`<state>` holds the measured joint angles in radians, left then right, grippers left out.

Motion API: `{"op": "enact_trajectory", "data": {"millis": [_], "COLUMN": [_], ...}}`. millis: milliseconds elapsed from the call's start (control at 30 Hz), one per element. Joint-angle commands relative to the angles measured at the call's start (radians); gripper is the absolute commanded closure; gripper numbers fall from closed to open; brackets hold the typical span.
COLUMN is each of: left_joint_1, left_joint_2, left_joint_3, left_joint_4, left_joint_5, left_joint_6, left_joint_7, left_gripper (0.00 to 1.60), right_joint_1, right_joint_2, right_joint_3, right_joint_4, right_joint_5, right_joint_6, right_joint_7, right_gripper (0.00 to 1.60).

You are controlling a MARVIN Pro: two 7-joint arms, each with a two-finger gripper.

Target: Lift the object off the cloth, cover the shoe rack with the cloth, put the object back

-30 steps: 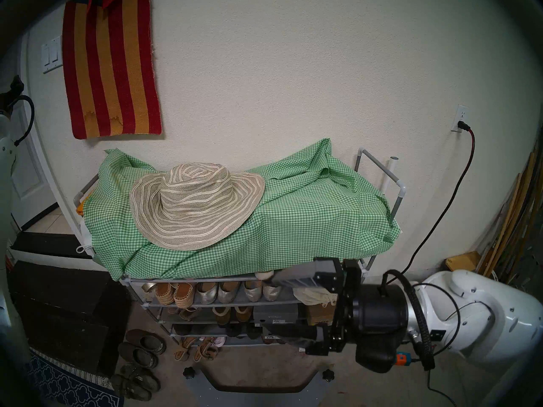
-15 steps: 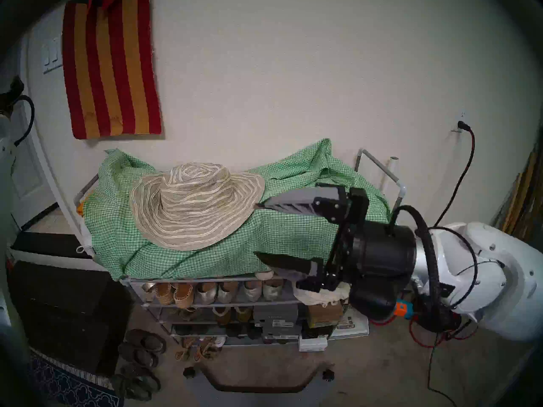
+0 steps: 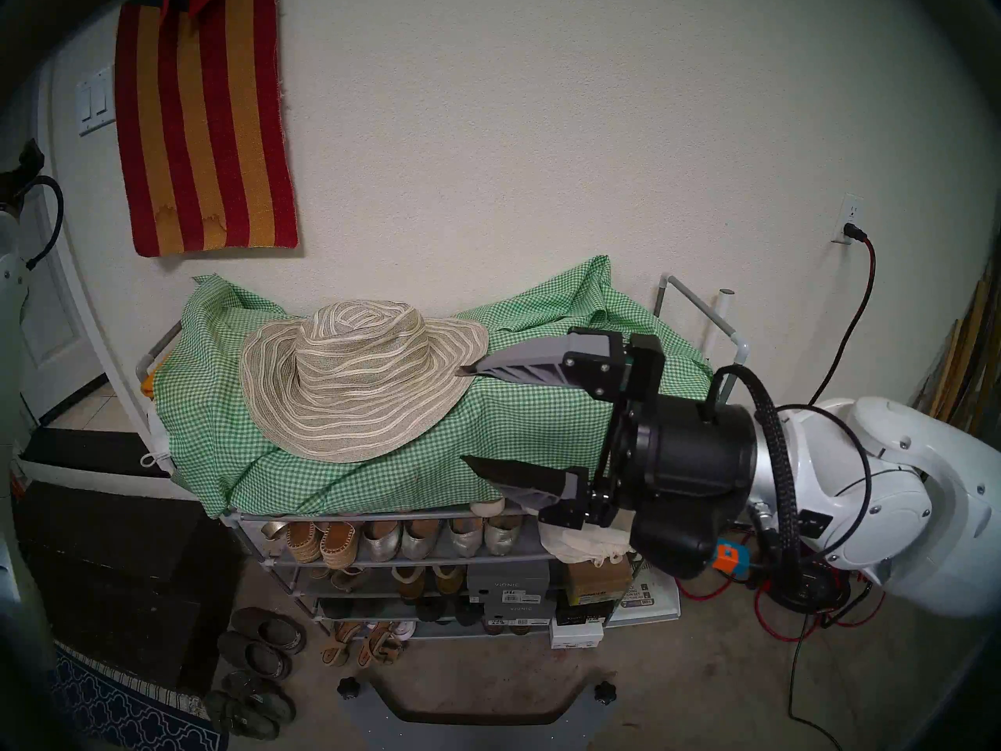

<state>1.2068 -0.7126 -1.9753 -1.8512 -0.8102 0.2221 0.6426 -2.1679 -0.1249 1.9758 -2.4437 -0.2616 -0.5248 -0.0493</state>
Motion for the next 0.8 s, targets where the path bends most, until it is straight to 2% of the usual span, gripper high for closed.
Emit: {"op": "enact_trajectory", "data": {"millis": [0,367,767], "left_joint_1": [-0.001,0.0,0.0], "left_joint_2": [0.001,0.002,0.002], "left_joint_3": [0.0,-0.001,-0.001], "left_joint_4": [-0.001,-0.001,-0.001], "left_joint_5": [0.001,-0.001,-0.003], "left_joint_6": [0.0,0.0,0.0], "left_joint_7": [0.0,0.0,0.001], "left_gripper": [0.0,0.0,0.0], "right_joint_1": [0.038,0.058,0.083], "right_joint_2": [0.013,0.02,0.023], "right_joint_3": [0.001,-0.017,-0.046], "right_joint_4": [0.0,0.0,0.0], "right_joint_5": [0.0,-0.024,-0.047], "right_joint_6": [0.032,0.106,0.162], "right_joint_7": [0.023,0.081,0.109], "right_gripper": [0.0,0.0,0.0]}}
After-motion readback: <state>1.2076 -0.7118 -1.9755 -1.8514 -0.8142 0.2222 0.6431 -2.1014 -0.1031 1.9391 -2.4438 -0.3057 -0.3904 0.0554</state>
